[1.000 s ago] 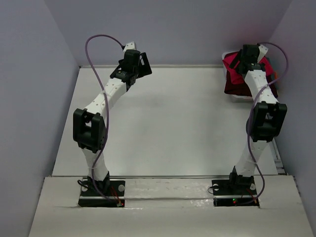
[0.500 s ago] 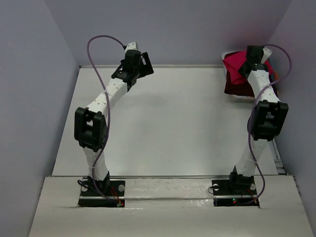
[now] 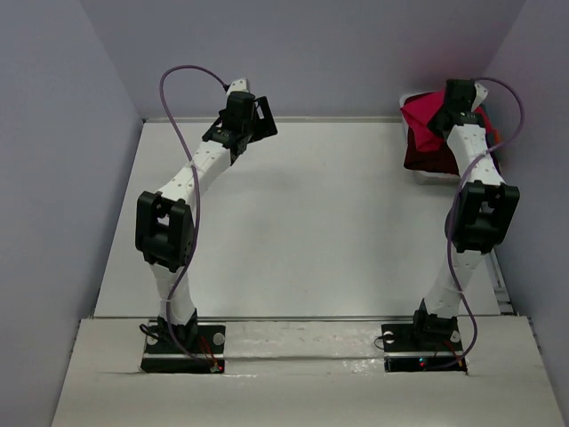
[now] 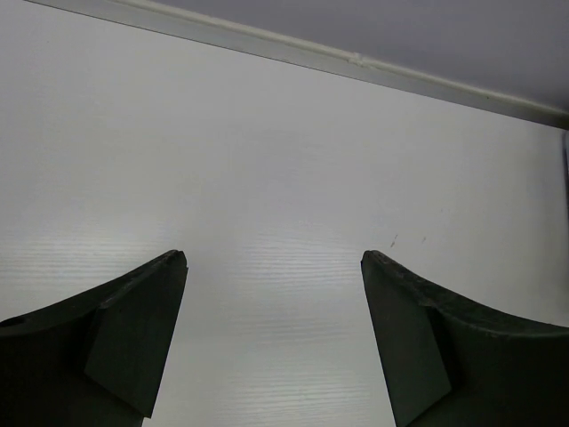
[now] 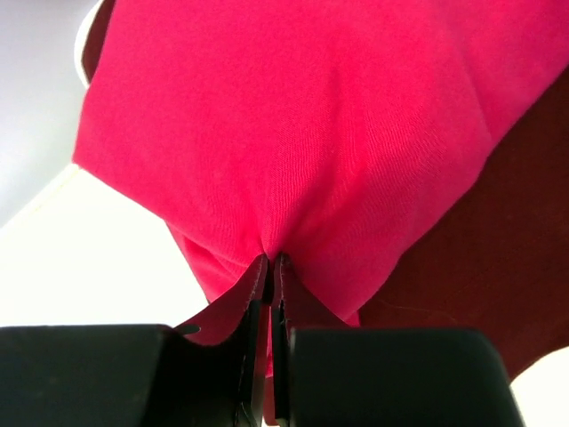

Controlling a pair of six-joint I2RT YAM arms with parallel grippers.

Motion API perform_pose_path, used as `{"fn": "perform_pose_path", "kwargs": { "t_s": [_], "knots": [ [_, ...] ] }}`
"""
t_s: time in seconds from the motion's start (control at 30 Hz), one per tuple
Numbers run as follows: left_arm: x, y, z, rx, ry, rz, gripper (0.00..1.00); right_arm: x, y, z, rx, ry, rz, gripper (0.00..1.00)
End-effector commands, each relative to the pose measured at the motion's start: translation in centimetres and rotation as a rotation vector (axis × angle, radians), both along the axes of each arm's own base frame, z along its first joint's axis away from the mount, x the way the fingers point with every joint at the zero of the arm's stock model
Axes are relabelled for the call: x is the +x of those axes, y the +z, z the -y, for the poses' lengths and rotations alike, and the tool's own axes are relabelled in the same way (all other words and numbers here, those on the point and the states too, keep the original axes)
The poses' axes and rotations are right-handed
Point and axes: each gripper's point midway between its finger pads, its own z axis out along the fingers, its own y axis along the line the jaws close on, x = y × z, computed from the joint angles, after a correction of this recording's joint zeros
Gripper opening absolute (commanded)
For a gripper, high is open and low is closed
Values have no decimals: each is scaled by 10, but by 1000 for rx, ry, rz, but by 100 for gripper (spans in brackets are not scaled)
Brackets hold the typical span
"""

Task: Fold and stack the t-shirts
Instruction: Grab crumpled tshirt from bin with the right arm, then move the tshirt to the center of the board

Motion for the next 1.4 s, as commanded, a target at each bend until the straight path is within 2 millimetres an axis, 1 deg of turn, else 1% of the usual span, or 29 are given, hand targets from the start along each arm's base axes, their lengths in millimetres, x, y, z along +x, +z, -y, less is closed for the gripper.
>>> {"fn": "perform_pose_path", "kwargs": {
  "t_s": [0.0, 0.03, 0.07, 0.1, 0.13, 0.17, 0.2, 0.23, 0.3, 0.33, 0.37, 0.43, 0.47, 0.5, 0.53, 0.6, 0.7, 0.73, 0.77, 0.8, 0.93, 0.97, 1.13, 1.17, 1.2, 1.27, 1.3, 1.33, 1.37],
  "knots": [
    [1, 8, 1, -12, 2, 22, 91, -1, 41, -28, 79, 121, 97, 7],
    [0, 7, 1, -14, 1, 18, 91, -4, 45, -36, 77, 137, 103, 7],
    [1, 7, 3, -20, -3, 17, 91, -9, 62, -49, 88, 190, 140, 7],
    [1, 6, 3, -22, -4, 16, 91, -13, 61, -59, 97, 219, 134, 7],
    [1, 4, 3, -21, -3, 11, 91, -17, 66, -84, 118, 289, 140, 7],
    [0, 3, 9, -23, -14, 9, 91, -21, 70, -100, 126, 337, 145, 7],
    [0, 4, 10, -25, -16, 10, 91, -28, 87, -114, 121, 385, 180, 7],
    [1, 1, 10, -21, -16, 1, 91, -37, 85, -148, 145, 482, 176, 7],
    [1, 0, 8, -15, -9, -1, 91, -50, 96, -176, 139, 555, 195, 7],
    [0, -2, 8, -12, -8, -7, 91, -61, 107, -191, 140, 602, 217, 7],
    [0, -3, 6, -7, -3, -8, 91, -72, 113, -218, 146, 666, 223, 7],
    [-1, -4, 4, -1, 3, -14, 91, -89, 126, -245, 147, 748, 239, 7],
    [-4, -4, 7, 4, 1, -15, 91, -100, 141, -253, 137, 774, 266, 7],
    [-5, -5, 4, 15, 17, -19, 91, -112, 149, -268, 131, 815, 278, 7],
    [-4, -3, 1, 21, 30, -13, 91, -118, 158, -266, 126, 815, 298, 7],
    [-9, 5, -4, 28, 71, -3, 91, -144, 193, -271, 125, 845, 389, 7],
    [-18, 24, -15, -4, 127, 27, 91, -172, 232, -266, 124, 861, 488, 7],
    [-21, 24, -19, -8, 147, 40, 91, -181, 242, -268, 122, 882, 507, 7],
    [-30, 46, -18, -31, 147, 84, 90, -187, 248, -270, 122, 904, 520, 7],
    [-34, 47, -28, -21, 189, 96, 90, -197, 255, -272, 116, 929, 538, 7],
    [-61, 98, -37, 17, 269, 215, 90, -210, 256, -280, 110, 997, 549, 7],
    [-67, 104, -32, 22, 269, 229, 90, -209, 250, -283, 114, 1009, 535, 7],
    [-95, 143, -38, -5, 293, 328, 90, -206, 227, -304, 112, 1082, 468, 7],
    [-97, 147, -41, -7, 299, 335, 90, -205, 223, -308, 113, 1088, 457, 7],
    [-104, 155, -42, -5, 306, 349, 90, -199, 213, -318, 123, 1106, 425, 7],
    [-110, 164, -47, -2, 327, 366, 90, -198, 210, -331, 133, 1135, 416, 7],
    [-114, 168, -46, -6, 328, 373, 90, -200, 208, -339, 133, 1155, 403, 7],
    [-119, 176, -51, -13, 339, 388, 90, -208, 207, -358, 136, 1203, 398, 7],
    [-122, 180, -55, -12, 346, 396, 90, -207, 203, -366, 120, 1206, 386, 7]
  ]
}}
